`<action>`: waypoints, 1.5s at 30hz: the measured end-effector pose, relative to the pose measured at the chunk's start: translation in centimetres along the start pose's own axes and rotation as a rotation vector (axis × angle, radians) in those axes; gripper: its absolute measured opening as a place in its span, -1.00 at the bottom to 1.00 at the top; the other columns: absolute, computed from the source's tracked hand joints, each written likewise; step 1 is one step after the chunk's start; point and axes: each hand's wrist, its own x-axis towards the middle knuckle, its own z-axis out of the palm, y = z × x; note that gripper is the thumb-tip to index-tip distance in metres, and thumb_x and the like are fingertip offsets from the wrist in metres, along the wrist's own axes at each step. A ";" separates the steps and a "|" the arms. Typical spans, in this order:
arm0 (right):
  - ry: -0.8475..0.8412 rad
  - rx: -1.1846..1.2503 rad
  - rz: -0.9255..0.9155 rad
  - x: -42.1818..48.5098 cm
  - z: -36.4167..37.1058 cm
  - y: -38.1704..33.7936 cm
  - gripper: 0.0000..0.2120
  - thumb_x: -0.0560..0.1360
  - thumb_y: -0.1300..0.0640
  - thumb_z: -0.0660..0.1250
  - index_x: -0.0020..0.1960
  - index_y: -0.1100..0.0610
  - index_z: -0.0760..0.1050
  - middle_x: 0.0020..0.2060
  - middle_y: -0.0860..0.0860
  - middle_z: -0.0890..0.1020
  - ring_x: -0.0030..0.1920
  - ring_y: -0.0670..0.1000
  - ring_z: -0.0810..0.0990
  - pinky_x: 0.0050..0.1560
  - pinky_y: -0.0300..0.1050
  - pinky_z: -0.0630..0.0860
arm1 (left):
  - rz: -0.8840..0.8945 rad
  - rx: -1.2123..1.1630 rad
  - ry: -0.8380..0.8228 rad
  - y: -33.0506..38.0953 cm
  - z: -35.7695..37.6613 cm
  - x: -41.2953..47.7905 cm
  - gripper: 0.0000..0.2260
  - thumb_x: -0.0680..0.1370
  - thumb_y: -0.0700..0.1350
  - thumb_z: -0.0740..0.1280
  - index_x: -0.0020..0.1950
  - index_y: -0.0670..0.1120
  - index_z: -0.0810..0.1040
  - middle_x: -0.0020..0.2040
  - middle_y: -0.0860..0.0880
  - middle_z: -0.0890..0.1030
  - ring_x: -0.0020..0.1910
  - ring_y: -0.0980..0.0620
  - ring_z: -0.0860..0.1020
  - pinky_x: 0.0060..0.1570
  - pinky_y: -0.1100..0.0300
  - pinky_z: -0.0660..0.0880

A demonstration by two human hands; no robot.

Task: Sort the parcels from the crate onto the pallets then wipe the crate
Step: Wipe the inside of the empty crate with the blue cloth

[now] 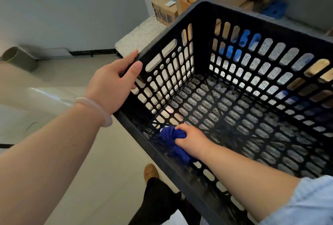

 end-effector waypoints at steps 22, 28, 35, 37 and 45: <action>-0.169 -0.031 -0.150 -8.8 -4.9 -2.0 -0.72 0.46 0.20 0.38 0.03 -0.15 0.46 -0.25 -0.13 0.53 -0.30 -0.19 0.51 -0.26 -0.29 0.48 | 0.005 0.022 -0.024 0.7 -0.4 -0.4 -0.63 0.57 0.28 0.17 0.38 0.39 0.36 0.02 0.21 0.62 -0.13 0.23 0.64 0.14 0.07 0.52; -0.068 -0.201 -0.019 -3.9 -1.5 2.0 -0.68 0.48 0.14 0.35 0.16 -0.17 0.45 0.17 -0.01 0.48 0.03 0.00 0.50 -0.01 -0.14 0.46 | -0.001 0.014 0.000 0.7 -0.3 -0.4 -0.64 0.57 0.26 0.19 0.37 0.40 0.37 -0.07 0.30 0.61 -0.16 0.27 0.64 0.16 0.04 0.53; -0.188 0.069 0.016 -7.5 -4.6 -0.8 -0.74 0.44 0.18 0.40 0.02 -0.15 0.57 -0.03 -0.01 0.63 -0.03 0.02 0.63 0.02 -0.03 0.62 | 0.022 0.025 -0.021 0.7 -0.4 -0.5 -0.62 0.59 0.24 0.18 0.42 0.35 0.35 0.03 0.17 0.63 -0.17 0.29 0.62 0.09 0.16 0.45; -0.185 0.090 -0.044 -9.8 -5.8 -2.2 -0.73 0.43 0.23 0.38 -0.01 -0.13 0.60 -0.12 -0.04 0.66 -0.15 -0.06 0.64 -0.08 -0.10 0.63 | 0.015 0.025 -0.033 0.7 -0.5 -0.7 -0.61 0.59 0.23 0.18 0.43 0.34 0.34 0.03 0.13 0.63 -0.15 0.28 0.61 0.04 0.17 0.44; -0.252 0.133 -0.277 -17.3 -9.4 -5.9 -0.67 0.46 0.31 0.36 -0.08 -0.15 0.57 -0.25 -0.10 0.61 -0.30 -0.16 0.57 -0.26 -0.29 0.55 | 0.023 0.013 -0.037 1.4 -0.6 -1.1 -0.61 0.60 0.21 0.19 0.43 0.33 0.33 -0.02 0.15 0.63 -0.11 0.23 0.61 -0.03 0.17 0.47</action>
